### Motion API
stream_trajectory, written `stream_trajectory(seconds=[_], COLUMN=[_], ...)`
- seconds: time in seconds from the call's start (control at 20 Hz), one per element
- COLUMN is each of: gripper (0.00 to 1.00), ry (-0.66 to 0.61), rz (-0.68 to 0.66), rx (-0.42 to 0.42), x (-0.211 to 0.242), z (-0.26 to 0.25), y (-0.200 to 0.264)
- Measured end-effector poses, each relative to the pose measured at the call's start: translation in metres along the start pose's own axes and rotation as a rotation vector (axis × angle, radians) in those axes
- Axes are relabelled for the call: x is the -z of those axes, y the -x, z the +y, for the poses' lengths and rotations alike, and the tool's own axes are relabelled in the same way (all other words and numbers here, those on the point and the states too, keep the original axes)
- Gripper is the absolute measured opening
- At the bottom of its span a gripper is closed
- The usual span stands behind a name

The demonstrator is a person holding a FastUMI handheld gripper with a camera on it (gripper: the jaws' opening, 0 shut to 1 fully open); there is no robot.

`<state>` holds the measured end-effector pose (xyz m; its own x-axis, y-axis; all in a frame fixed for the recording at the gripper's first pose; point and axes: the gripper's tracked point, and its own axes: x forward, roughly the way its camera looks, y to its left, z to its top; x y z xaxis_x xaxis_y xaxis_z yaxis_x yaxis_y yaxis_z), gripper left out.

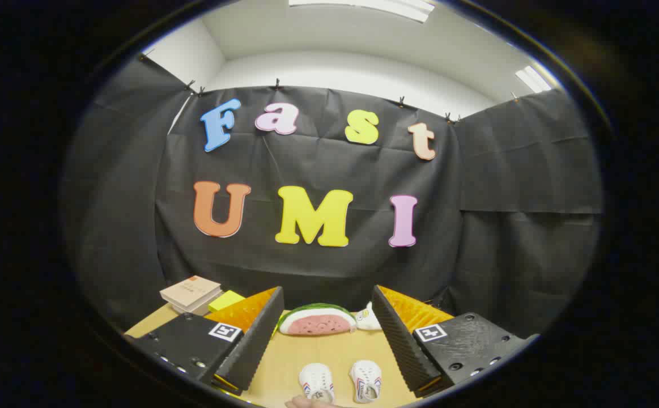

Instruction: Open the storage box then place both shoes into the box .Put the left shoe in first, then the right shoe, with the right side of both shoes facing outward in a uniform manner.

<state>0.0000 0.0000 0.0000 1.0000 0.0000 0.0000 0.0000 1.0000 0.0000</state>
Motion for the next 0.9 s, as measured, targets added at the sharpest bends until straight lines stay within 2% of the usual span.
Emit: stream_trajectory(seconds=[0.6, 0.9], gripper=[0.95, 0.95], ry=[-0.016, -0.021], rz=[0.027, 0.038], rx=[-0.070, -0.095], x=[0.011, 0.019], z=[0.030, 0.029], y=[0.013, 0.016])
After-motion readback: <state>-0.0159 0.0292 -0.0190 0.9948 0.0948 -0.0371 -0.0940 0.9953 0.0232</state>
